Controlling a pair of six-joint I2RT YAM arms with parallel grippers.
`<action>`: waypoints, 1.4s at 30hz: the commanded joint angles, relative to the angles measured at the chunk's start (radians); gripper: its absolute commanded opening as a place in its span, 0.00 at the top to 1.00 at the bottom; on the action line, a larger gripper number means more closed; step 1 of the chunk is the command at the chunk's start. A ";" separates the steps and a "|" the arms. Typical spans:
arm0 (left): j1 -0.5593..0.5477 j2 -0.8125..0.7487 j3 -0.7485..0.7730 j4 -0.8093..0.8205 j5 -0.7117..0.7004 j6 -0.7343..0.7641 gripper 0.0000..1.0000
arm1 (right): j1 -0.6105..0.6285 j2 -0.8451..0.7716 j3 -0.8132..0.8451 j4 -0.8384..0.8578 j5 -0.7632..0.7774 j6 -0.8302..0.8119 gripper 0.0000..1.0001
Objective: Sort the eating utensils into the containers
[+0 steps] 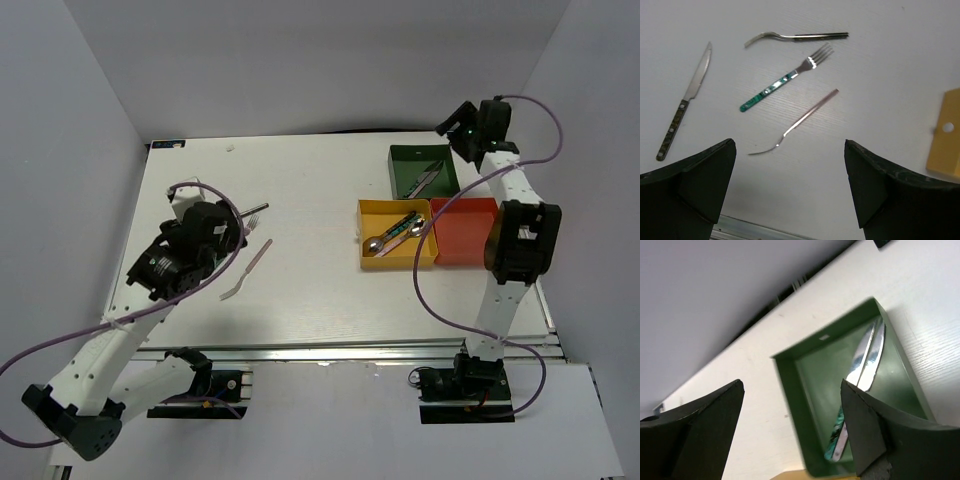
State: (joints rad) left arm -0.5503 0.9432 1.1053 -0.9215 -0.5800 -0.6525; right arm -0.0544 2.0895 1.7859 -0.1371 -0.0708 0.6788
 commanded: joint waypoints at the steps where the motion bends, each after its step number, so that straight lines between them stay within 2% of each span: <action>1: 0.041 0.092 0.053 -0.036 -0.153 -0.082 0.02 | 0.019 -0.170 0.043 -0.059 0.031 -0.048 0.17; 3: 0.122 0.193 0.086 -0.031 -0.100 -0.064 0.02 | 0.043 -0.253 -0.008 -0.075 -0.051 -0.070 0.16; 4: 0.247 0.219 0.087 -0.014 -0.052 -0.044 0.02 | 0.053 -0.279 -0.028 -0.081 -0.082 -0.080 0.15; 5: 0.316 0.244 0.085 0.001 0.007 -0.026 0.02 | 0.053 -0.302 -0.045 -0.096 -0.101 -0.087 0.12; 6: 0.437 0.285 0.079 0.031 0.097 0.008 0.02 | 0.106 -0.346 -0.083 -0.123 -0.131 -0.099 0.12; 8: 0.522 0.318 0.067 0.053 0.123 0.037 0.02 | 0.142 -0.393 -0.130 -0.140 -0.152 -0.130 0.12; 9: 0.612 0.354 0.059 0.065 0.135 0.062 0.02 | 0.174 -0.443 -0.199 -0.134 -0.167 -0.133 0.12; 12: 0.766 0.402 -0.022 0.114 0.297 0.089 0.02 | 0.224 -0.555 -0.345 -0.098 -0.181 -0.136 0.12; 13: 0.786 0.423 -0.072 0.130 0.348 0.090 0.02 | 0.234 -0.586 -0.380 -0.084 -0.184 -0.136 0.12; 17: 0.822 0.471 -0.137 0.171 0.351 0.103 0.02 | 0.267 -0.744 -0.529 -0.038 -0.193 -0.117 0.11; 22: 0.865 0.514 -0.234 0.231 0.396 0.100 0.02 | 0.294 -0.839 -0.634 -0.018 -0.219 -0.107 0.11; 28: 0.882 0.594 -0.262 0.260 0.390 0.097 0.03 | 0.323 -0.890 -0.660 -0.024 -0.221 -0.107 0.11; 36: 0.928 0.657 -0.209 0.250 0.368 0.168 0.03 | 0.352 -0.913 -0.669 -0.033 -0.199 -0.090 0.11; 39: 0.943 0.672 -0.216 0.256 0.397 0.185 0.06 | 0.369 -0.922 -0.671 -0.030 -0.181 -0.071 0.11; 42: 0.949 0.678 -0.219 0.257 0.414 0.191 0.13 | 0.398 -0.922 -0.662 -0.028 -0.153 -0.062 0.11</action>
State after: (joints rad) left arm 0.3866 1.5970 0.8879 -0.6800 -0.1635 -0.4881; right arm 0.3183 1.1965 1.1145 -0.2008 -0.2516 0.5995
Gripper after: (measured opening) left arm 0.886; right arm 0.894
